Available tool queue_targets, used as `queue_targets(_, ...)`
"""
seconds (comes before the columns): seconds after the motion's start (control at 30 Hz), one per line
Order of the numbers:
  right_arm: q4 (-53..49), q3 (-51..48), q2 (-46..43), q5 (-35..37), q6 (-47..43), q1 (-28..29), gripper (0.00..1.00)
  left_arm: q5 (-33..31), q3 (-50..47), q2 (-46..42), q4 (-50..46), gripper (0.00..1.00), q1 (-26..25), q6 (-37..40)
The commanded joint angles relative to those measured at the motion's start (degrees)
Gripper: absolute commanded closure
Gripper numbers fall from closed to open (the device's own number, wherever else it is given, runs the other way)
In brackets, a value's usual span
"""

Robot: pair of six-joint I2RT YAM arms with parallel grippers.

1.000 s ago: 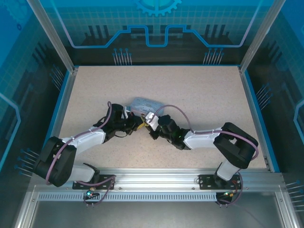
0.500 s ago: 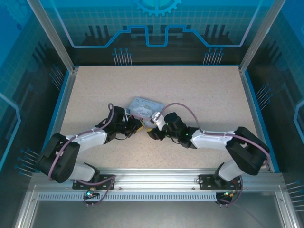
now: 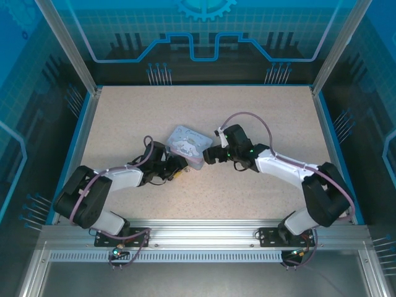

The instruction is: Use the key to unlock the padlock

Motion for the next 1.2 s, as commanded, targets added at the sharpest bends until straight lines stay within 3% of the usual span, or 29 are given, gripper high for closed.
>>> queue_targets(0.0,-4.06,4.31,2.96,-3.60,6.58,-2.29,0.00,-3.83,0.18,-8.15,-7.98,0.37,-0.15,5.53)
queue_targets(0.1,-1.27,5.78,4.95,-10.24,10.95,-4.68,0.00,-8.15,3.19,-15.91,-18.72,0.26,0.86,9.95)
queue_targets(0.2,-0.91,7.03,6.32,-11.61,14.22,-5.11,0.00,-9.29,5.77,-20.70,-25.31,0.14,5.06,13.19)
queue_targets(0.4,0.73,6.10,7.53,-11.47,17.16,-4.09,0.00,-2.75,12.20,-15.76,-23.17,0.01,17.13,19.43)
queue_targets(0.53,2.97,4.10,6.86,-12.75,19.37,-3.61,0.00,0.07,18.05,-5.63,-17.17,0.01,20.56,23.95)
queue_targets(0.8,5.04,1.44,6.76,-14.16,22.24,-2.64,0.00,11.01,26.76,13.30,-8.54,0.01,20.92,25.31)
queue_targets(1.0,7.89,2.33,9.07,-17.08,23.37,-2.06,0.00,16.97,28.18,18.43,-4.72,0.13,19.25,24.57)
queue_targets(1.17,6.97,5.35,11.09,-17.55,21.78,-2.46,0.00,18.00,27.48,18.27,-4.72,0.24,16.46,24.27)
